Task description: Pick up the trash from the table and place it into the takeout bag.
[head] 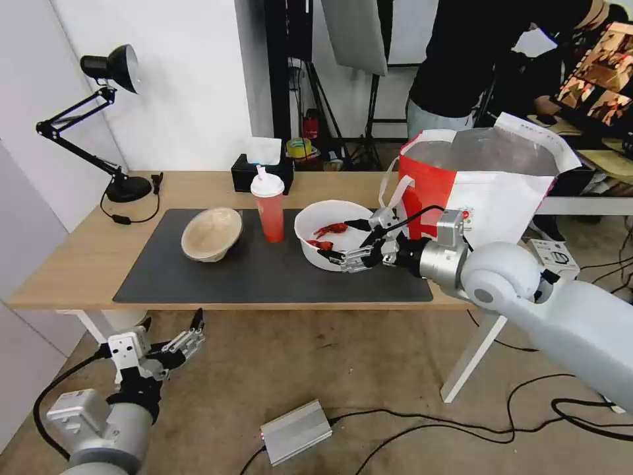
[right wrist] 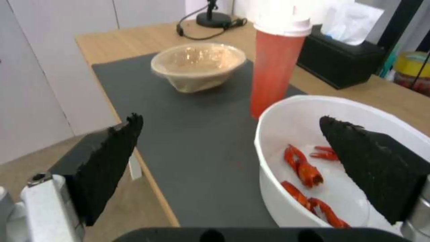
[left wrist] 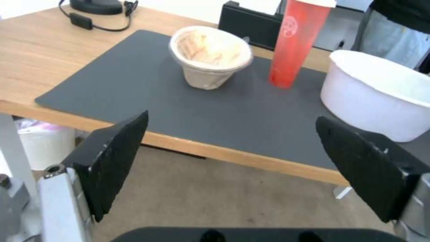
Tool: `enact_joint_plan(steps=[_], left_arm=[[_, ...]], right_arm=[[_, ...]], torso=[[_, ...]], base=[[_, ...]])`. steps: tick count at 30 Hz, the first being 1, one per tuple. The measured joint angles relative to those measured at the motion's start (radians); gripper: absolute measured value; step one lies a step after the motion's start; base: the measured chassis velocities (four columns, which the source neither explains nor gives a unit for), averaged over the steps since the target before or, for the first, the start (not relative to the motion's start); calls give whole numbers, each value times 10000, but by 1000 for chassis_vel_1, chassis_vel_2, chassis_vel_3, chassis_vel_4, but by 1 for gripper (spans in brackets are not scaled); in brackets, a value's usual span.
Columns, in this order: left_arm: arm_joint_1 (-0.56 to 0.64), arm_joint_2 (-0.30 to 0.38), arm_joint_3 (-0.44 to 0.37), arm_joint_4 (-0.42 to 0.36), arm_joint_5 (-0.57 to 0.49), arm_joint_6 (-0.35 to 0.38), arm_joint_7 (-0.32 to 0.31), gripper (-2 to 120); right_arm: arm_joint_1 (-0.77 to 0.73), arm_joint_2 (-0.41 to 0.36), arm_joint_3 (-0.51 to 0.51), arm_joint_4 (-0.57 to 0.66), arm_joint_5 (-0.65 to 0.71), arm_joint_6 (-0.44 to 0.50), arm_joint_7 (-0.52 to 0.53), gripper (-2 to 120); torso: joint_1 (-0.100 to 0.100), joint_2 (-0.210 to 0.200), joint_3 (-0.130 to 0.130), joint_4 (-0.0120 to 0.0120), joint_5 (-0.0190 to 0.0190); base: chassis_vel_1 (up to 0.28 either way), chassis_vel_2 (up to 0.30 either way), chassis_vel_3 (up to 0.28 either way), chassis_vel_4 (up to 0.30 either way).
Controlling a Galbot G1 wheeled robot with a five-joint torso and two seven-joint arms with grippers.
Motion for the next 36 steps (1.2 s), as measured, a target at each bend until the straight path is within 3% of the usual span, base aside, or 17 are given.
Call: enact_joint_plan(steps=[36], left_arm=[[-68, -242, 41, 0, 104, 23, 13, 100]], right_arm=[[2262, 841, -1791, -1230, 111, -684, -489, 100]], torso=[[-1, 1, 1, 1, 0]], base=[[0, 0, 0, 0]])
